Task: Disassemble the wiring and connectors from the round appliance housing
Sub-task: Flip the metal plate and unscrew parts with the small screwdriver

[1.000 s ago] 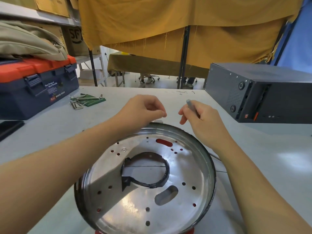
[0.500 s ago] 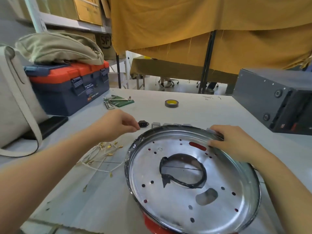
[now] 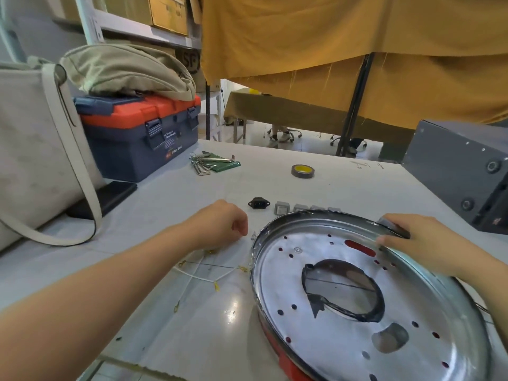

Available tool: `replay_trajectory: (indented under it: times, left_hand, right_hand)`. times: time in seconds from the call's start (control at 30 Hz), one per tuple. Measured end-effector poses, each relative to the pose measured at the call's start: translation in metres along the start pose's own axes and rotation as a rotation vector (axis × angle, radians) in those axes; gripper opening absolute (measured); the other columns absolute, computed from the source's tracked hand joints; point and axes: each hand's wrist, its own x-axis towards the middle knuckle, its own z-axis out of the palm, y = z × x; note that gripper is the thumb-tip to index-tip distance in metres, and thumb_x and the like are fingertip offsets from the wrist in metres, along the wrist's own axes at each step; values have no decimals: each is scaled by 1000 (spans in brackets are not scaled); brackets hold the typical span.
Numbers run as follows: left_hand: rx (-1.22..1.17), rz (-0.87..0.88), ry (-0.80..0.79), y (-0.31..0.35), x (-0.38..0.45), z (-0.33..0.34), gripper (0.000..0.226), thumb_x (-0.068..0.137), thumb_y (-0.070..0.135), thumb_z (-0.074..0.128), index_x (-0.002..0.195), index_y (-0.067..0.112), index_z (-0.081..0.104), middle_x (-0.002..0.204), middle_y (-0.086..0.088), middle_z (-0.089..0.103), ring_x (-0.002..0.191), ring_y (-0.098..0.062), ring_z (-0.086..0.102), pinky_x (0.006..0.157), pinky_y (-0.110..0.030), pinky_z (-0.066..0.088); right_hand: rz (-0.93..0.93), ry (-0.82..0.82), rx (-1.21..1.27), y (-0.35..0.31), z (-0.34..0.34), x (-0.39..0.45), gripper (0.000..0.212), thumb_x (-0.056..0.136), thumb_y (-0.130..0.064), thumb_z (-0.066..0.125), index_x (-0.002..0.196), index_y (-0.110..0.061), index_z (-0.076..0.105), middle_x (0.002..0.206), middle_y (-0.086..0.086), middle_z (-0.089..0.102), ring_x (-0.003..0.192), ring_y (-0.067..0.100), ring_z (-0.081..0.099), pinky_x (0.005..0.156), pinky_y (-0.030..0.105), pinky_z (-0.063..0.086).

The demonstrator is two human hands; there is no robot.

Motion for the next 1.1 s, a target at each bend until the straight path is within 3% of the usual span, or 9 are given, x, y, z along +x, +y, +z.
replay_trajectory:
  times: [0.1,0.5,0.63,0.7,0.8,0.97,1.1]
  left_hand:
    - [-5,16,20,0,2,3,20,84,9,55,96,19,67,86,3,62,87,-18,59,82,-32,50]
    - [-149,55,42,-4,6,6,18,82,4,60,97,12,66,88,-2,69,85,-13,60,75,-18,44]
    - [-215,29,123,2,5,-1,12,90,22,59,97,16,67,91,2,69,83,-10,63,79,-23,49]
    - [-318,24,137,16,1,-6,22,92,36,54,94,18,68,85,6,70,71,-3,66,73,-26,55]
    - [-350,-7,35,37,-7,-14,31,90,49,51,89,25,70,69,7,69,55,-8,66,51,-17,50]
    - [-329,-105,-216,53,-16,-15,19,91,36,56,91,20,66,65,5,64,51,-19,62,44,-14,43]
    - [-299,-134,-196,58,-15,-10,7,89,22,57,88,24,63,77,4,68,60,-17,65,42,-15,44]
  right_hand:
    - [2,-9,-17,-2,-1,0,21,91,-27,61,84,-7,60,78,10,63,73,25,56,65,31,41]
    - [12,2,-19,1,1,2,22,91,-30,60,83,-10,60,78,7,63,73,21,56,66,30,42]
    - [10,56,29,-1,1,0,32,92,-38,56,74,-11,57,67,4,58,63,19,52,60,31,40]
    - [9,112,71,-2,-1,-2,36,92,-36,57,72,-7,56,62,4,54,58,17,47,56,30,35]
    - [33,130,97,-2,-5,-7,28,91,-35,59,77,-12,63,68,5,60,60,17,50,55,28,36]
    - [77,211,132,6,-7,-21,40,95,-34,53,75,0,59,64,8,55,59,20,47,53,28,32]
    - [82,412,329,13,-11,-39,35,99,-33,44,74,-18,64,75,-4,63,71,15,57,62,24,39]
